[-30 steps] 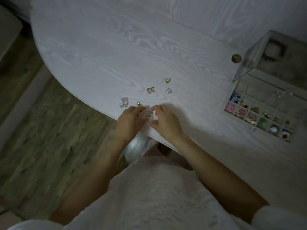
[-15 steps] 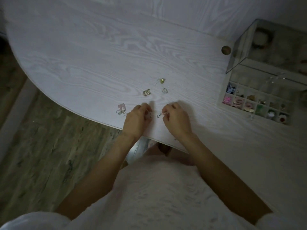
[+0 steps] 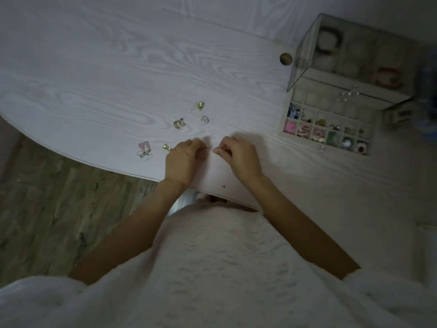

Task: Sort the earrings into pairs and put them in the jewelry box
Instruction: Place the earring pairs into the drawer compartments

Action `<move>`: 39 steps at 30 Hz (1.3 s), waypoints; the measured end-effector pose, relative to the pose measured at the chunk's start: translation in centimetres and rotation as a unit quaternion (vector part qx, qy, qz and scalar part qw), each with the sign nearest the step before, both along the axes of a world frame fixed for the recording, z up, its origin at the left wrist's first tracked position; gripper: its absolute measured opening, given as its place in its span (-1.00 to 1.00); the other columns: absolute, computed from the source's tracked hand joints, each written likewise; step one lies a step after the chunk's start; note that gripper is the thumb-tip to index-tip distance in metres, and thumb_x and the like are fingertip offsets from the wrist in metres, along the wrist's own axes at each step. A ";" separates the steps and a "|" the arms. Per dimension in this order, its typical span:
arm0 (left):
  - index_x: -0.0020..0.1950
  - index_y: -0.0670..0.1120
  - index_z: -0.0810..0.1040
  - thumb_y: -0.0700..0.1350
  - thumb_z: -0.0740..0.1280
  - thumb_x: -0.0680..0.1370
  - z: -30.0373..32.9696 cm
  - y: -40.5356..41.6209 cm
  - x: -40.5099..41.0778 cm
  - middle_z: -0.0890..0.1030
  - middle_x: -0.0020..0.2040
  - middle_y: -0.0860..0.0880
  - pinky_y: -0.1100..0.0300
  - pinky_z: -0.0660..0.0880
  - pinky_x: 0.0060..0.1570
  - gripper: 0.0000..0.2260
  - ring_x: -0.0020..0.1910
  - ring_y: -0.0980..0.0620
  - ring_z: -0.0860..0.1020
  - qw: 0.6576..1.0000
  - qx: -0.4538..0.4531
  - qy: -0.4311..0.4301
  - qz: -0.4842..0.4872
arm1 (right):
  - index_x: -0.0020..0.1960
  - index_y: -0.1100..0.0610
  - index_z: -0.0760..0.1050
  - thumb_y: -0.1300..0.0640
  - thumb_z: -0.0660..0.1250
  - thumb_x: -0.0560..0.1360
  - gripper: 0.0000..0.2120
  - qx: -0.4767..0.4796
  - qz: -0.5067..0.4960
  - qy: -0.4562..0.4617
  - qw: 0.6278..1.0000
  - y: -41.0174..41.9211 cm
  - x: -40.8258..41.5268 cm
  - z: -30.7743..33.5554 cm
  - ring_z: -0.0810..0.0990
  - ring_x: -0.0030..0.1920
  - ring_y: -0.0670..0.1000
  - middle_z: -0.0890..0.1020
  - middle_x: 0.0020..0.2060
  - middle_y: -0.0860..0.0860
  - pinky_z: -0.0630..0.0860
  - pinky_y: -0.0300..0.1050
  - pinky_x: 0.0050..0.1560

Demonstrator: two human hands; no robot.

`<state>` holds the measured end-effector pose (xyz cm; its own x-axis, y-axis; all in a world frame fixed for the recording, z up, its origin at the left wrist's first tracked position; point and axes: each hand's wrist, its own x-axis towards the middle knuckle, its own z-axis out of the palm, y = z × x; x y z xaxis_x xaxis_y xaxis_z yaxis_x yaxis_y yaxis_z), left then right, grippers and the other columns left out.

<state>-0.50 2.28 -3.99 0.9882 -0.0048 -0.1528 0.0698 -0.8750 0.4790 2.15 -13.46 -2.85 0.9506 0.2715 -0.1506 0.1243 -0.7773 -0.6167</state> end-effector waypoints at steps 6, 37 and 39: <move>0.01 -0.12 0.56 -0.16 0.31 0.53 0.8 -2.3 1.8 0.59 -0.09 -0.14 0.05 0.55 -0.18 -0.91 -0.19 -0.08 0.58 0.992 -0.118 -0.037 0.024 | -0.13 0.18 0.61 0.15 0.36 0.48 -0.90 0.099 -0.051 0.008 0.994 -3.7 1.3 1.1 0.59 -0.30 0.04 0.61 -0.29 0.09 0.58 0.04 -0.22; 0.01 -0.09 0.63 -0.19 0.39 0.44 1.1 -17.9 16.5 0.65 -0.06 -0.09 0.25 0.48 -0.16 -0.84 -0.12 -0.01 0.60 0.982 -0.161 -0.065 -0.077 | 0.02 0.26 0.59 0.27 0.34 0.47 -0.85 0.155 -0.321 -0.020 0.934 -14.1 11.8 1.4 0.56 -0.15 -0.09 0.65 -0.13 0.06 0.50 -0.35 -0.08; -0.02 -0.09 0.64 -0.19 0.40 0.44 1.0 -17.7 16.5 0.60 -0.04 -0.10 0.29 0.36 -0.21 -0.86 -0.10 -0.03 0.56 0.984 -0.127 -0.073 -0.102 | 0.05 0.26 0.58 0.25 0.33 0.47 -0.82 0.143 -0.313 -0.013 0.939 -14.1 12.0 1.3 0.59 -0.11 -0.05 0.66 -0.08 0.10 0.52 -0.23 -0.02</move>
